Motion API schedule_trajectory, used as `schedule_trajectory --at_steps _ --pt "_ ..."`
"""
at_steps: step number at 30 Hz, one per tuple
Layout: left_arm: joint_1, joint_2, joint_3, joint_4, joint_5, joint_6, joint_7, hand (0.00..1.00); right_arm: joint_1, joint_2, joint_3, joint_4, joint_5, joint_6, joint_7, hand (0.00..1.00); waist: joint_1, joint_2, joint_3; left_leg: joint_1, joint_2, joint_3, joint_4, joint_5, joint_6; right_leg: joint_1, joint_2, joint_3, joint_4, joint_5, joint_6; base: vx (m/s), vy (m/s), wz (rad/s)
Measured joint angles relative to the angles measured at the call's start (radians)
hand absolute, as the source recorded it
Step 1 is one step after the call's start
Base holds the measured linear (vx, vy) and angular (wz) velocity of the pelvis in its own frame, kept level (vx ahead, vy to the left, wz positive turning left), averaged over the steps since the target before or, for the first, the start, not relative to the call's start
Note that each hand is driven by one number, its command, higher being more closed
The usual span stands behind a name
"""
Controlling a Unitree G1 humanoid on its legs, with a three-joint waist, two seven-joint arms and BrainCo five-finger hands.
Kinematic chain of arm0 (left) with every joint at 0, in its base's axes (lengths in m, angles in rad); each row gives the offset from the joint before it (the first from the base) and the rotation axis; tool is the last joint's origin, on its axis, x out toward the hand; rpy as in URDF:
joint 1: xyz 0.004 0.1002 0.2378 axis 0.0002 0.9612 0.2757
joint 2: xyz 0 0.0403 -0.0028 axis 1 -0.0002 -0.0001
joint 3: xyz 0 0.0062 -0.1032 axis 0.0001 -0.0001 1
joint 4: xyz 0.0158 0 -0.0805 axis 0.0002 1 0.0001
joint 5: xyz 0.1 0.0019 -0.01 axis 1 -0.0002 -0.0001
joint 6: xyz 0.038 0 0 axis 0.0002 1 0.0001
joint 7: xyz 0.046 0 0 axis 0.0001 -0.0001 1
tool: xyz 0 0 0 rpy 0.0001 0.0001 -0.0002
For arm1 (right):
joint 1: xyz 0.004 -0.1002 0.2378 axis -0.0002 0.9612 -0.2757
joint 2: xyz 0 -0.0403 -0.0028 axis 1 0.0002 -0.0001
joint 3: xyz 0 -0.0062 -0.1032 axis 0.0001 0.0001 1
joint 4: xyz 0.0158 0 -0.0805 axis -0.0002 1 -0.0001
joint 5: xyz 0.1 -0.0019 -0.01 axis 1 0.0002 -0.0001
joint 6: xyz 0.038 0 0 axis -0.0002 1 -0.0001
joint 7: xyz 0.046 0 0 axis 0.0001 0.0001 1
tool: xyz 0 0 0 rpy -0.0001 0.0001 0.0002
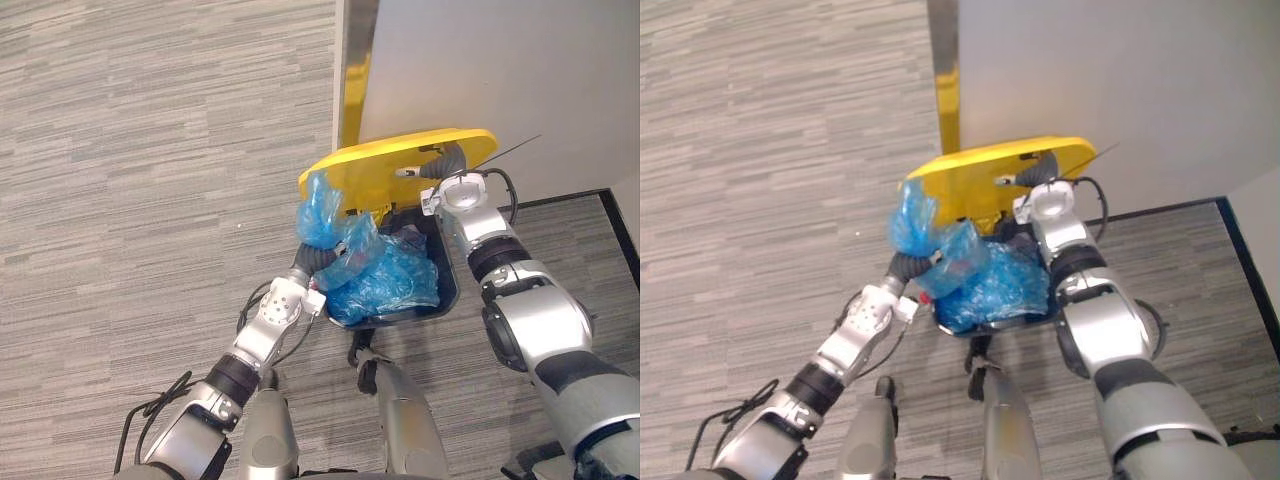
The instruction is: Gather rubbish on tea table into small bin, then transfer packed bag to large trash can.
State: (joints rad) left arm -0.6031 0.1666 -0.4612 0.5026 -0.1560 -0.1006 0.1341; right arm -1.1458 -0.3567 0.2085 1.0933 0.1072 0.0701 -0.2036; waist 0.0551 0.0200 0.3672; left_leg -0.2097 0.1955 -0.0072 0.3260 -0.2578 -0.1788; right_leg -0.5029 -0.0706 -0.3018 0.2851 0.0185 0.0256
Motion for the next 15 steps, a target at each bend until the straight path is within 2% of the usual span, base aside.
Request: schedule_trajectory --at_steps 2,5,7,9,11,15 --pt "-0.061 -0.004 0.0 0.084 0.01 0.007 0.011 1.0 -0.012 0.0 0.0 0.0 0.001 0.0 0.002 0.0 -0.008 -0.001 0.007 -0.004 -0.003 0.003 -0.006 0.003 0.001 0.0 0.0 0.002 -0.015 0.009 0.003 0.0 0.0 0.0" --pt "-0.178 -0.012 0.0 0.216 0.019 0.029 0.019 1.0 -0.055 -0.003 -0.004 -0.017 0.003 0.0 0.0 0.0 -0.039 -0.007 0.063 -0.017 -0.008 -0.002 -0.007 0.008 0.007 -0.005 -0.006 0.002 -0.02 0.01 0.003 -0.01 -0.006 0.1" --pt "-0.203 -0.021 0.0 0.251 0.019 0.033 0.019 1.0 -0.058 -0.003 -0.005 -0.03 0.008 0.0 -0.002 0.0 -0.044 -0.008 0.066 -0.033 -0.01 -0.003 -0.009 0.009 0.005 -0.022 -0.008 0.002 -0.02 0.01 0.003 0.01 -0.014 0.08" --pt "-0.248 -0.038 0.0 0.31 0.019 0.045 0.019 1.0 -0.06 -0.003 -0.006 -0.068 0.012 0.0 -0.004 0.0 -0.05 -0.011 0.074 -0.059 -0.014 -0.002 -0.009 0.02 -0.011 -0.051 -0.012 0.004 -0.017 0.013 0.0 0.05 -0.008 0.01" --pt "-0.296 -0.059 0.0 0.362 0.019 0.06 0.019 1.0 -0.06 -0.001 -0.007 -0.107 0.015 0.0 -0.012 0.0 -0.055 -0.014 0.08 -0.091 -0.015 0.004 -0.008 0.024 -0.019 -0.087 -0.015 0.009 -0.007 0.024 -0.015 0.07 0.001 0.0" --pt "-0.336 -0.092 -0.001 0.395 0.022 0.069 0.018 1.0 -0.057 0.008 -0.003 -0.163 0.031 0.01 -0.018 0.0 -0.057 -0.021 0.085 -0.113 -0.011 0.034 0.004 0.024 -0.02 -0.116 -0.016 0.023 -0.004 0.025 -0.016 0.06 0.011 -0.1"
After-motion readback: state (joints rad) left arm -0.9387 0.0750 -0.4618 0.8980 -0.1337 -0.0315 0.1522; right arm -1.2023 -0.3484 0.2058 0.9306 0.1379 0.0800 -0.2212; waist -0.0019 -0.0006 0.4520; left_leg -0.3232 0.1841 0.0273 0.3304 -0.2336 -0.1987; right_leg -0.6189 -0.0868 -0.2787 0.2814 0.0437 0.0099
